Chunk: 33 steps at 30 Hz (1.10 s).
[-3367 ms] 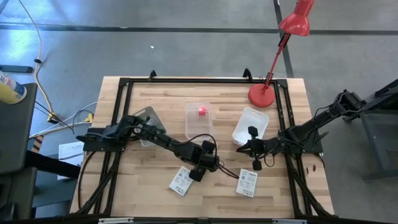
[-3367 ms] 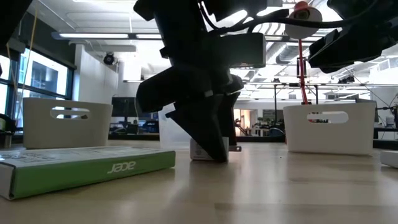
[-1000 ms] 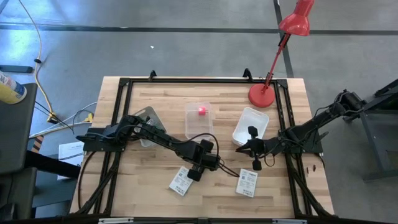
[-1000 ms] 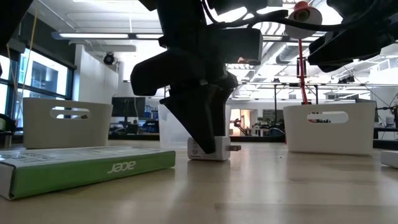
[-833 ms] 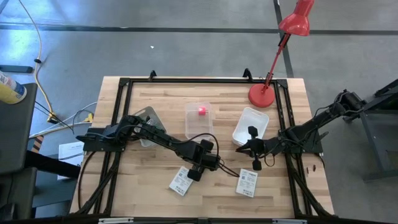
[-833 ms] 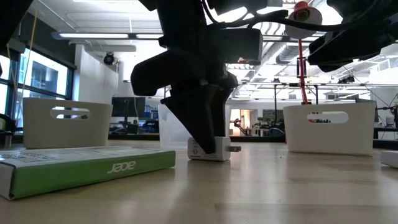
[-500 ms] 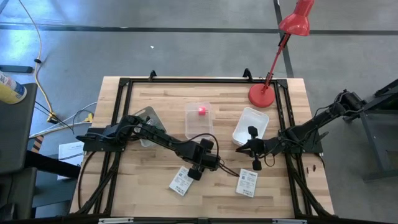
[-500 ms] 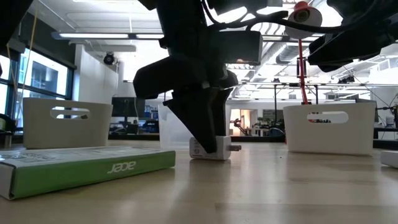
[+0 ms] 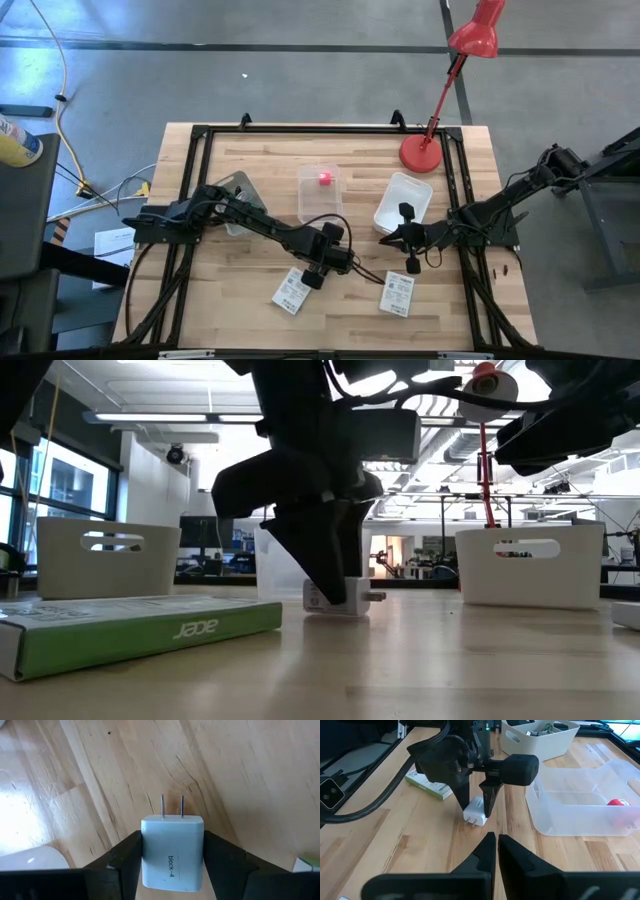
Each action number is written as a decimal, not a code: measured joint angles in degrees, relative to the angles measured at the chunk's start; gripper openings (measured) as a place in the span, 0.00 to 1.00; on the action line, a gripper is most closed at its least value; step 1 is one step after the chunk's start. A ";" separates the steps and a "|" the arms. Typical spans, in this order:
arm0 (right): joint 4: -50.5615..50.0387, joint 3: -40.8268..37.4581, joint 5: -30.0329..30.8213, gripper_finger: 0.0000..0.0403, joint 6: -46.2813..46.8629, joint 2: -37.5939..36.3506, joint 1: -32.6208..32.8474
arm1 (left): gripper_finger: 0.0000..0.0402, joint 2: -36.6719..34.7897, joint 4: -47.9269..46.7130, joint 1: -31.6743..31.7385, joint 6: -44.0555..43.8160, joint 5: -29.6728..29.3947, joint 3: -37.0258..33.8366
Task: Pick and place items into bin
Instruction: Put the white charger adapter into the transparent bin
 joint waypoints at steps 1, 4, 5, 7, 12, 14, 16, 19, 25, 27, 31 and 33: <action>0.00 0.00 0.00 0.03 0.01 0.00 0.00 | 0.43 -0.06 0.01 0.00 0.36 0.01 0.05; 0.00 0.00 0.00 0.03 0.01 0.00 0.00 | 0.43 -0.11 -3.35 -0.04 1.59 -0.02 2.30; 0.00 0.00 0.00 0.03 0.01 0.00 0.02 | 0.43 -0.24 -4.40 -0.04 1.96 -0.17 3.42; -0.02 0.00 0.00 0.03 0.01 -0.01 0.01 | 0.43 -0.49 -6.16 -0.07 2.85 -1.02 5.67; -0.03 0.00 -0.03 0.03 0.05 -0.01 0.01 | 0.43 -0.49 -13.20 -0.21 5.30 -4.12 13.06; -0.05 0.00 -0.25 0.03 0.07 -0.02 0.00 | 0.43 -0.49 -15.84 -0.42 6.29 -5.25 15.82; -0.29 0.00 -0.46 0.03 0.13 0.00 0.00 | 0.43 -0.49 -19.03 -0.54 7.12 -7.02 18.69; -0.52 0.00 -0.59 0.03 0.19 -0.02 0.01 | 0.43 -0.49 -23.92 -0.98 7.23 -10.38 23.15; -0.97 0.00 -0.46 0.03 -0.15 0.00 0.00 | 0.43 -0.49 -33.13 -1.96 7.25 -17.74 29.78; -1.15 0.00 -0.21 0.03 -0.10 -0.02 0.00 | 0.43 -0.49 -35.28 -1.96 7.25 -20.18 30.89; -1.40 0.00 -0.09 0.03 0.04 -0.02 0.02 | 0.43 -0.49 -38.39 -1.15 7.23 -24.69 31.89; -1.40 0.00 -0.07 0.03 0.14 -0.02 0.00 | 0.43 -0.49 -39.25 -0.37 7.22 -25.81 31.87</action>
